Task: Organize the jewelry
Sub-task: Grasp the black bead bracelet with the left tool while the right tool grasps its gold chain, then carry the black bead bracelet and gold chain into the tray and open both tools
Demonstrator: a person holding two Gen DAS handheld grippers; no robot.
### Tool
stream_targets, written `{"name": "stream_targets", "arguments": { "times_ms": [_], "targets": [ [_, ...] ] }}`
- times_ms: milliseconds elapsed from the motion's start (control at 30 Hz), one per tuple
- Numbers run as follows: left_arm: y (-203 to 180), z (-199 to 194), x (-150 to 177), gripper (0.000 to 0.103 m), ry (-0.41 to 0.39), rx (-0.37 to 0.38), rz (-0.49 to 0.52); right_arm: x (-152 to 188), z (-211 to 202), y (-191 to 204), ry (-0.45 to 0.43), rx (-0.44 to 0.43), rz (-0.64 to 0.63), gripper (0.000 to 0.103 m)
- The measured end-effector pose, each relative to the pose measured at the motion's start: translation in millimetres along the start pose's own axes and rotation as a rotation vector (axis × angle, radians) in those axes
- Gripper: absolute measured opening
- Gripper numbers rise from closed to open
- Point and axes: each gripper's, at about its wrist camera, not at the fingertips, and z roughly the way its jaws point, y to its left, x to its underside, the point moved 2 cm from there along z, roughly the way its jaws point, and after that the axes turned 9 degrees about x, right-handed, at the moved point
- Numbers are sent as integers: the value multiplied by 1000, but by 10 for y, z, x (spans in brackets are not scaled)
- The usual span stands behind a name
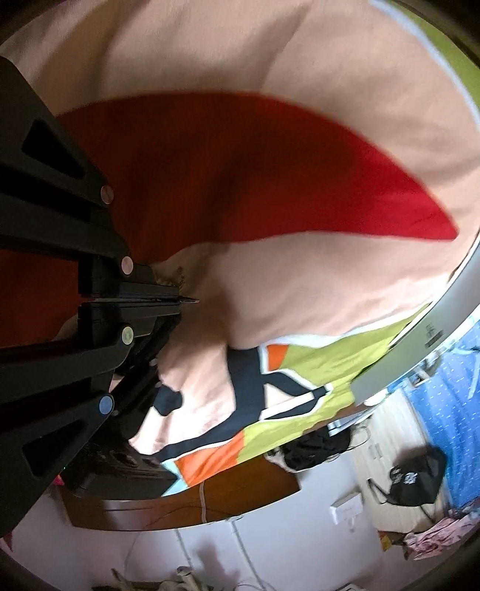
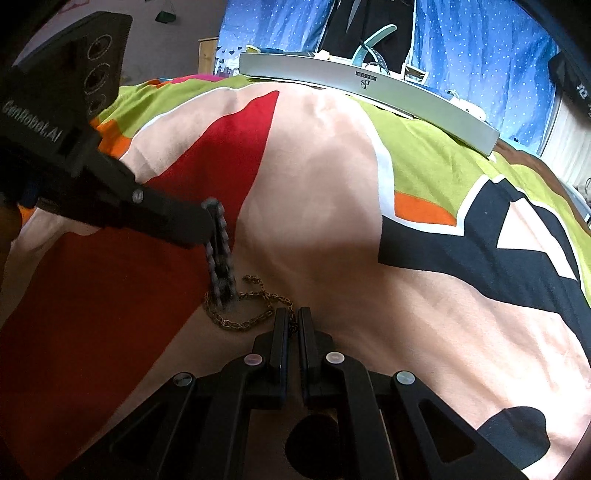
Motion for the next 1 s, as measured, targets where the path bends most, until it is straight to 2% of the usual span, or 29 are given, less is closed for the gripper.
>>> {"name": "stream_targets", "arguments": {
  "times_ms": [133, 300, 500, 667, 867, 1000],
  "targets": [
    [84, -149, -77, 0, -52, 19, -51, 4, -12, -6, -5, 11, 0, 5],
    [104, -220, -105, 0, -81, -9, -46, 4, -90, -46, -37, 28, 17, 5],
    [-67, -174, -73, 0, -97, -98, 79, -82, -251, -228, -99, 35, 84, 5],
    [-229, -96, -40, 0, -110, -151, 178, -286, -367, -322, -150, 30, 101, 5],
    [-344, -57, -61, 0, -125, -175, 210, -613, -530, -360, -218, 33, 58, 5],
    [-454, -91, -198, 0, -161, -190, 232, -842, -583, -454, -257, 23, 61, 5]
  ]
}}
